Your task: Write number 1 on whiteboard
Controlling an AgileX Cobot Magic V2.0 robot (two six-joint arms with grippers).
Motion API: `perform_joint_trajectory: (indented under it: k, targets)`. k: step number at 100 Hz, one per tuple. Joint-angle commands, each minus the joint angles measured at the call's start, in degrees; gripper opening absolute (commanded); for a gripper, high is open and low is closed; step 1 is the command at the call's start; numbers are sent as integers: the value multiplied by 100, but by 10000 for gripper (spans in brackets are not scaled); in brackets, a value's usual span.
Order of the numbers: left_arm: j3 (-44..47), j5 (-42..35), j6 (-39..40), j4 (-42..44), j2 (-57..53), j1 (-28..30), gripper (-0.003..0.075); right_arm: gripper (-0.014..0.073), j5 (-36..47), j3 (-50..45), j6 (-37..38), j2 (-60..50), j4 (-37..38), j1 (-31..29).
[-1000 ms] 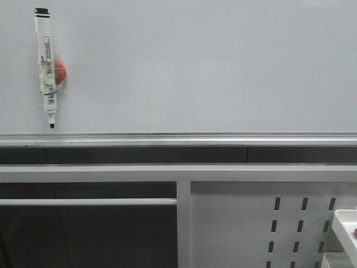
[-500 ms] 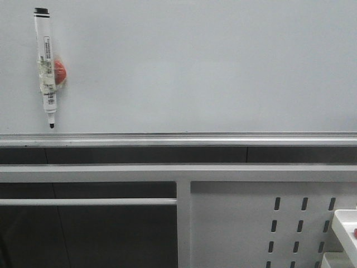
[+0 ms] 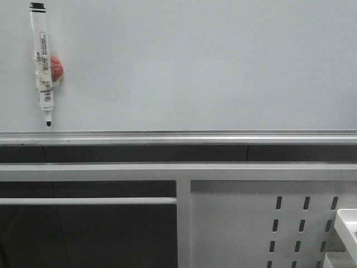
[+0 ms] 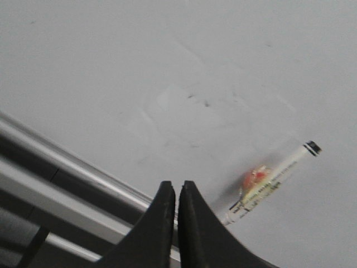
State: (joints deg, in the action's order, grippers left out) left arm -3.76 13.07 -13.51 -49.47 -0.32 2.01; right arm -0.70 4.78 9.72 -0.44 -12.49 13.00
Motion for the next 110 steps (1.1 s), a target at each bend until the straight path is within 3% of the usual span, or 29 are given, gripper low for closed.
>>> perform_joint_trajectory:
  k: [1,11,23,30,37,45,52,59,78,100,110]
  targets:
    - [-638,15,-837,27,32,-55,-19,-69,-294,613,-9,-101,173,53]
    - [-1216,468,-1736,13,414,-55,35,-69,-942,1114,-279,22,405,132]
    - [-1723,1075,-2107,0,969,-85,270,-69,-1466,1535,-848,225,405,228]
    - [-1848,1200,-2418,23,1215,-187,360,-59,-1592,1682,-1221,336,405,282]
    - [-1866,1229,-2884,44,1409,-368,349,1,-1692,1768,-1562,452,405,307]
    - [-1866,1361,-3461,358,1667,-609,335,136,-1775,1818,-1711,637,405,307]
    - [-1866,1409,-3573,833,1972,-836,335,265,-1773,1817,-1711,820,332,307]
    - [-1866,1352,-3573,1107,2254,-1083,335,337,-1773,1817,-1711,1019,201,307]
    - [-1866,814,-3573,690,3147,-1650,335,347,-1654,1821,-1711,1446,-24,307]
    - [-1866,-588,-3573,-564,4030,-1993,336,347,-1448,1821,-1711,1519,-24,307]
    - [-1866,-905,-3573,-731,4243,-2167,336,347,-1448,1821,-1711,1519,-24,307]
